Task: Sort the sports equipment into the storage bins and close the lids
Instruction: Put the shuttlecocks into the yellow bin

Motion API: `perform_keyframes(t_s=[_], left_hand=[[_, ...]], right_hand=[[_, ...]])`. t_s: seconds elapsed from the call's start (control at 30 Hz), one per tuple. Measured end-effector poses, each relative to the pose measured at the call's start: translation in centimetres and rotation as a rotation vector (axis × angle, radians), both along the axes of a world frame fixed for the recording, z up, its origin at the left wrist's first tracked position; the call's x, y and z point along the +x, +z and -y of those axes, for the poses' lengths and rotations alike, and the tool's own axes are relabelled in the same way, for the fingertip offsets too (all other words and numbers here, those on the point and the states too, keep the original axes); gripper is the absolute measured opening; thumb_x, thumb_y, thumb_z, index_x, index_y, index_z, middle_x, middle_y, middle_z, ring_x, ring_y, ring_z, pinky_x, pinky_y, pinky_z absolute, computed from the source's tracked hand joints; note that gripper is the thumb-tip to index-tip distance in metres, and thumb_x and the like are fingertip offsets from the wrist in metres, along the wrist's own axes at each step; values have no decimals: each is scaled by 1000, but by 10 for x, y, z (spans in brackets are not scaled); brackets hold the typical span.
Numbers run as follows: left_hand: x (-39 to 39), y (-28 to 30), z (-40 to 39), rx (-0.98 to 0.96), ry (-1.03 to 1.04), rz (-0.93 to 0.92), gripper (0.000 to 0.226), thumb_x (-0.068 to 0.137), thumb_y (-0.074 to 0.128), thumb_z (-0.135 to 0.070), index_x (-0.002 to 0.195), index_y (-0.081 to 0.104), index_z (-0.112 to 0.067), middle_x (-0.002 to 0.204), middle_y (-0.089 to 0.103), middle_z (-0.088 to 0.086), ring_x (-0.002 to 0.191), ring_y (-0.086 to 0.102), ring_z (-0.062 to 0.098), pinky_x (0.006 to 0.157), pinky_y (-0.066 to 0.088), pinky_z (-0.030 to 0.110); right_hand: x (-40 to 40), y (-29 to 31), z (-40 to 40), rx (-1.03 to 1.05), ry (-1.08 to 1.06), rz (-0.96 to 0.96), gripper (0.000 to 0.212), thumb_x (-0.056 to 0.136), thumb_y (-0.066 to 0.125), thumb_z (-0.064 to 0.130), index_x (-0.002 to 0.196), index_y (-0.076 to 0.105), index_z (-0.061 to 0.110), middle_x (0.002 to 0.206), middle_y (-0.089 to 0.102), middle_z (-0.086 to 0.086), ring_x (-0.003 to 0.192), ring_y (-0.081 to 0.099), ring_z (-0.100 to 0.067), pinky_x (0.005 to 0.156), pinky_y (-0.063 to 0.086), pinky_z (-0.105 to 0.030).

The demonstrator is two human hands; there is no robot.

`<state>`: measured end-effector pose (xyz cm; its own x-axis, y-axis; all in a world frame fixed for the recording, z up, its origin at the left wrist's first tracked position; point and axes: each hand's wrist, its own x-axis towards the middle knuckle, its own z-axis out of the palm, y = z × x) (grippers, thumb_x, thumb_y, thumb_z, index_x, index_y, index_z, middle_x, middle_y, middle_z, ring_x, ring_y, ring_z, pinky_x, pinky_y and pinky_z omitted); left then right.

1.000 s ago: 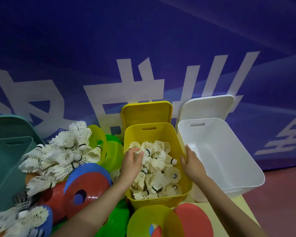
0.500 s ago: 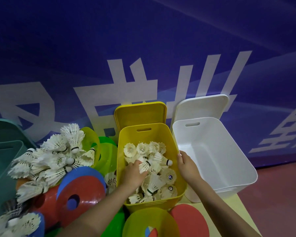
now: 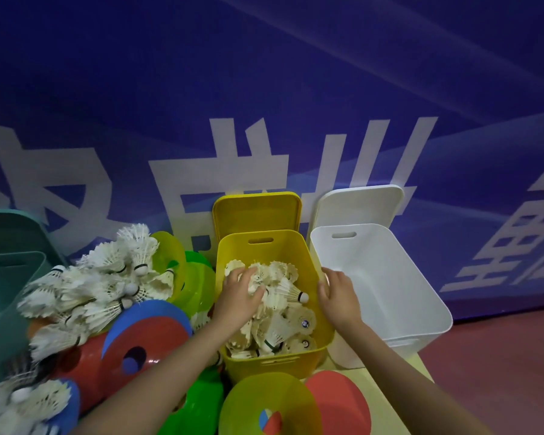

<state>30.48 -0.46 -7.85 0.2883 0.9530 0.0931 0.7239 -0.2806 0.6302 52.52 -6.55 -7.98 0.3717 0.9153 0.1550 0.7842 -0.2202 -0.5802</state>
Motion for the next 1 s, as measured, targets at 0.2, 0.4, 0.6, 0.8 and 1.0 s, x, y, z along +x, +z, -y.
perform_keyframes(t_s=[0.2,0.4,0.6,0.8,1.0], left_hand=[[-72,26,19,42,84,219,37,95,53,-26,132,50,-23,127,46,1,117,45,14,96,39,28],[-167,5,39,3,223,213,32,91,57,-11,121,58,-20,117,54,2,106,56,18,94,48,40],[-262,-14,73,-17,362,144,29,88,59,-8,112,64,-22,112,57,0,103,59,16,94,48,38],[-344,-34,97,-116,420,-130,38,85,65,-12,123,60,-11,120,54,13,116,51,29,100,37,34],[-366,-47,83,-213,311,-331,66,89,57,-43,145,33,-20,144,33,7,135,32,23,108,34,34]], right_hand=[[-55,27,1,206,203,-59,35,96,46,30,128,53,18,124,57,-2,119,48,-19,97,40,-32],[-155,30,0,183,518,-190,30,96,48,25,124,58,18,115,60,1,103,57,-11,82,50,-31],[-251,13,-2,35,710,-251,27,95,51,20,119,62,14,115,63,-4,102,59,-16,86,46,-29],[-323,-27,21,-209,861,-129,28,91,51,24,114,64,16,112,63,-6,102,60,-22,86,44,-30],[-348,-66,64,-449,824,315,47,91,42,49,129,44,23,119,50,-3,108,54,-27,76,47,-36]])
